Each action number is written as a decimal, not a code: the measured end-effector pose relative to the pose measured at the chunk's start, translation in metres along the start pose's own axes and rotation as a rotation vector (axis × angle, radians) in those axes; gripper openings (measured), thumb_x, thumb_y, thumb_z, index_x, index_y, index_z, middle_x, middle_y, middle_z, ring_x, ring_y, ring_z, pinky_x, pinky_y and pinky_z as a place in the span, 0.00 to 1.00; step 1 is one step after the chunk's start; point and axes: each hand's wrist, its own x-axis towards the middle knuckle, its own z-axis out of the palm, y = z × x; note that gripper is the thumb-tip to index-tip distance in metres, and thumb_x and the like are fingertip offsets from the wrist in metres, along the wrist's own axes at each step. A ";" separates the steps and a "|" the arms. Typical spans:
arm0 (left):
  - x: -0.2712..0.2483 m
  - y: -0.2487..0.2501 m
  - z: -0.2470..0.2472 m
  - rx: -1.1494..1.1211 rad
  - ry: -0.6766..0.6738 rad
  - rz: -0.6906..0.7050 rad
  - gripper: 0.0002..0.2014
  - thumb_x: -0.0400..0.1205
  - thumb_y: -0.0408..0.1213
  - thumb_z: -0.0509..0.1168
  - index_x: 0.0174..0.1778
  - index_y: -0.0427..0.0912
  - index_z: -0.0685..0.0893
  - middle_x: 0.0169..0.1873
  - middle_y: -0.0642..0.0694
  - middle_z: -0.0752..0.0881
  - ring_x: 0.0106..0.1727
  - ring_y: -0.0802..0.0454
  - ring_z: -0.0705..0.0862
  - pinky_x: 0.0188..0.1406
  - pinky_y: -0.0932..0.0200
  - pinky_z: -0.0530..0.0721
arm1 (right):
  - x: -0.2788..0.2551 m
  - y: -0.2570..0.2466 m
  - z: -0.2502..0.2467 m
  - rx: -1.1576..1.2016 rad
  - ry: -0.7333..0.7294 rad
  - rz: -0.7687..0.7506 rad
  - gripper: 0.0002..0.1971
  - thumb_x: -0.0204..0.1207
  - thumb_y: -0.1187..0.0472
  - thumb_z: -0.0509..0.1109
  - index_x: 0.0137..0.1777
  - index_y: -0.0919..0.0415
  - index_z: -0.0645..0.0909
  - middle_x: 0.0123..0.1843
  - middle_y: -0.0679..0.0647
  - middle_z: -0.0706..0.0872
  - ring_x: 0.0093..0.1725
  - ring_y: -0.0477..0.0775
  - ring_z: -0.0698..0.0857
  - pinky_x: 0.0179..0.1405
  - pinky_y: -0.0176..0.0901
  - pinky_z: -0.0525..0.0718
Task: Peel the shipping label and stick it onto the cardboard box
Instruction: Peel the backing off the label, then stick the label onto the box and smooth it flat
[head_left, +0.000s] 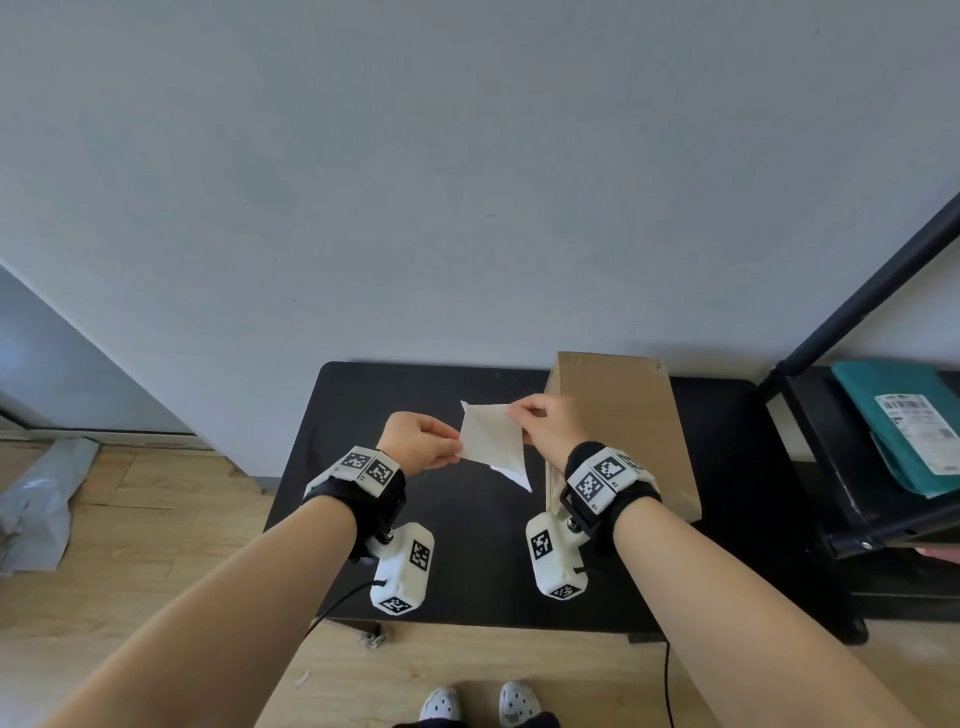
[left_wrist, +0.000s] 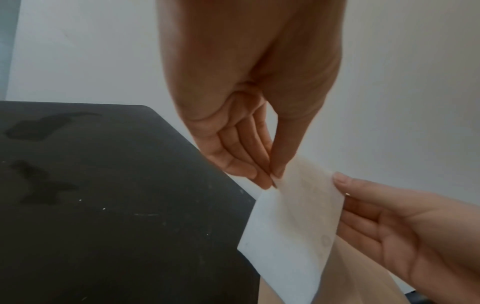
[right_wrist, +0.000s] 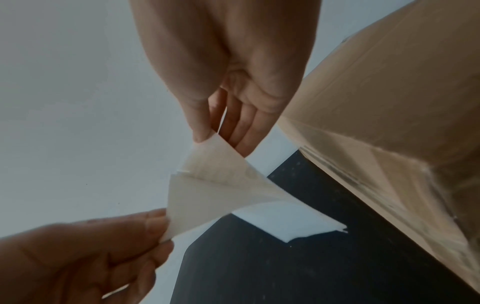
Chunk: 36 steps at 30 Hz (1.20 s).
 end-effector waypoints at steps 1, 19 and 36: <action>0.002 -0.003 0.000 0.001 0.006 -0.011 0.05 0.74 0.23 0.72 0.36 0.37 0.86 0.31 0.40 0.88 0.33 0.53 0.88 0.45 0.60 0.89 | 0.001 0.000 -0.001 0.007 0.013 0.014 0.10 0.74 0.57 0.71 0.32 0.43 0.83 0.41 0.47 0.88 0.52 0.57 0.89 0.60 0.60 0.86; 0.054 -0.071 -0.010 0.138 0.113 -0.203 0.12 0.71 0.18 0.71 0.30 0.41 0.88 0.39 0.38 0.91 0.48 0.40 0.90 0.58 0.47 0.88 | 0.023 0.000 -0.017 0.075 0.380 0.100 0.10 0.79 0.62 0.67 0.49 0.70 0.85 0.42 0.57 0.86 0.51 0.65 0.87 0.56 0.59 0.87; 0.068 -0.092 -0.012 0.338 0.077 -0.246 0.10 0.75 0.25 0.68 0.48 0.38 0.91 0.52 0.40 0.90 0.57 0.41 0.87 0.53 0.58 0.82 | 0.034 0.006 -0.017 0.046 0.488 0.093 0.08 0.79 0.60 0.67 0.42 0.63 0.83 0.29 0.46 0.80 0.30 0.44 0.77 0.35 0.34 0.77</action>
